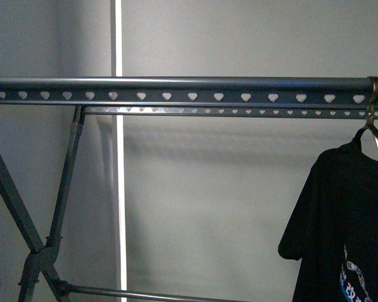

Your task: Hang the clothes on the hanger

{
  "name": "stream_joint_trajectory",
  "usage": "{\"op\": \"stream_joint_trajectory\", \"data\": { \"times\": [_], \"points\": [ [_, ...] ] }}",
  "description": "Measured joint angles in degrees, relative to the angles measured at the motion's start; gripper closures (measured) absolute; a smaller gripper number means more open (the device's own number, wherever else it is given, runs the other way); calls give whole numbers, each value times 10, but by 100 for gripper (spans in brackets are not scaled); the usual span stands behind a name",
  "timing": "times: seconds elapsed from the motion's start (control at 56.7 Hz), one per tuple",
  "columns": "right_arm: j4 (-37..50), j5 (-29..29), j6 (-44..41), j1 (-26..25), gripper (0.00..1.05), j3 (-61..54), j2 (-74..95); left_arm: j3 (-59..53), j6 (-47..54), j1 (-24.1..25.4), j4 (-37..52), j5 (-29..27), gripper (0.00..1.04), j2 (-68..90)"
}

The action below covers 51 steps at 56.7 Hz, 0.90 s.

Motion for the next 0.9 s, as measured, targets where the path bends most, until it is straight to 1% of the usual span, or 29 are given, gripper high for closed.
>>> {"op": "stream_joint_trajectory", "data": {
  "times": [0.053,0.106,0.123,0.194,0.3,0.37,0.441,0.494,0.529,0.547,0.582,0.6,0.653,0.723,0.758,0.829,0.899],
  "points": [
    [61,7,-10,-1,34,-44,-56,0,0,0,-16,0,101,-16],
    [100,5,-13,-4,23,-80,-115,0,0,0,-32,0,101,-33],
    [115,1,-12,-5,18,-99,-146,0,0,0,-36,0,101,-38],
    [142,-12,-10,-8,6,-143,-222,0,0,0,-54,0,101,-56],
    [156,-38,19,-11,8,-239,-382,0,0,0,-82,0,101,-84],
    [151,-34,25,0,7,-293,-479,0,0,0,-95,0,101,-97],
    [134,-19,32,14,7,-334,-554,0,0,0,-104,0,101,-106],
    [116,11,28,35,7,-371,-617,0,0,0,-112,0,101,-114],
    [89,38,17,54,10,-386,-656,0,0,0,-116,0,101,-118],
    [51,59,0,68,13,-390,-679,0,0,0,-119,0,101,-121],
    [2,83,-15,85,18,-398,-712,0,0,0,-123,0,101,-125],
    [-13,88,-21,90,20,-402,-722,0,0,0,-124,0,101,-126],
    [-63,92,-50,103,30,-449,-775,0,0,0,-133,0,101,-134],
    [-70,96,-62,106,41,-491,-794,0,0,0,-204,0,101,-188],
    [-70,99,-66,106,46,-504,-797,0,0,0,-220,0,101,-208],
    [-68,100,-71,106,57,-519,-803,0,0,0,-227,0,101,-223],
    [-62,100,-75,107,71,-531,-816,0,0,0,-228,0,101,-226]
  ]
}}
